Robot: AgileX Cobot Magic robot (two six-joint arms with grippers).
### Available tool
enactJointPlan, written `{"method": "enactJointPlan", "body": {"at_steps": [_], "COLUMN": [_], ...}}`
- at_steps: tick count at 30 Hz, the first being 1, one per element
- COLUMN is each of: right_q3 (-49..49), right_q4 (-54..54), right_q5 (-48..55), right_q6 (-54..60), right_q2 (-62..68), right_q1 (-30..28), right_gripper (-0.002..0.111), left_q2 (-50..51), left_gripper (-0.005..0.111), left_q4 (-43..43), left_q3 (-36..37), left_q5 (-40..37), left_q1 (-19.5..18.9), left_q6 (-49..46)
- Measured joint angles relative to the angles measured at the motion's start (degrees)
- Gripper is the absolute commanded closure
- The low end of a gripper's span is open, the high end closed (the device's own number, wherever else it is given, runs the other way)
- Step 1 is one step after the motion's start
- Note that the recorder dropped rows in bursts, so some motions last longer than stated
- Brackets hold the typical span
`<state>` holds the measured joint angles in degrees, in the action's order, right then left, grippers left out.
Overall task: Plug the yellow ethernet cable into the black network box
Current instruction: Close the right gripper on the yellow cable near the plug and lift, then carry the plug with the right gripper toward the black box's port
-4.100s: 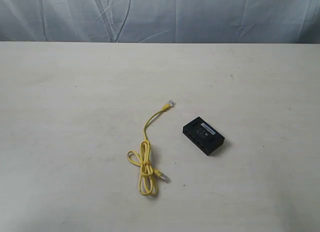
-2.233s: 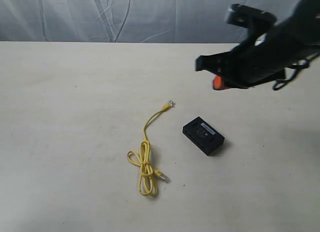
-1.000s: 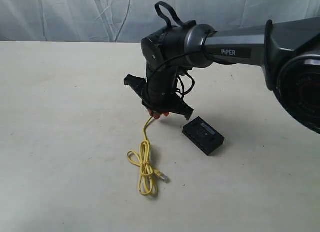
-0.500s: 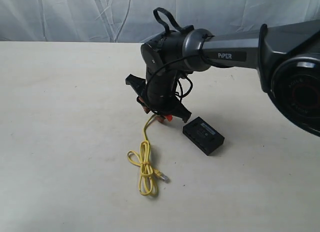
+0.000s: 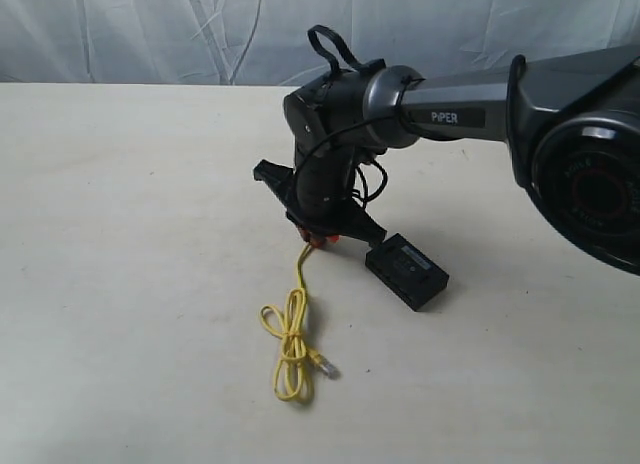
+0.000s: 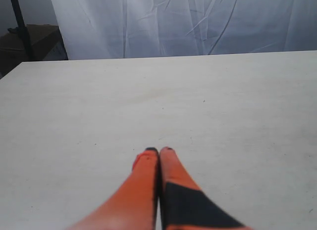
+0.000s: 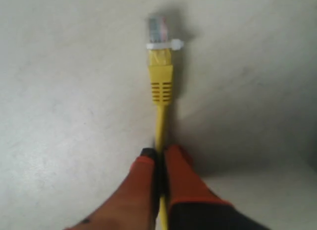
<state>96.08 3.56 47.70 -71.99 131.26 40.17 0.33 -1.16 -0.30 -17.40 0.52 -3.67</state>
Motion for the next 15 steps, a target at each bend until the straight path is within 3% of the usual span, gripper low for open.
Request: {"method": "enactJointPlan", "body": {"at_steps": [8, 15], "right_q3": [0.0, 0.0], "right_q4": [-2.3, -5.8], "right_q5": [0.0, 1.4], "right_q6": [11.7, 44.3], "right_q2": [-0.7, -6.7], "right_q1": [0.0, 0.0], "right_gripper": [0.109, 0.109], "left_q2": [0.0, 0.0], "left_gripper": [0.107, 0.107], "left_q4": [0.0, 0.0], "left_q3": [0.0, 0.0], "left_q5": [0.0, 0.0], "left_q1": [0.0, 0.0], "left_q6": [0.0, 0.0]}}
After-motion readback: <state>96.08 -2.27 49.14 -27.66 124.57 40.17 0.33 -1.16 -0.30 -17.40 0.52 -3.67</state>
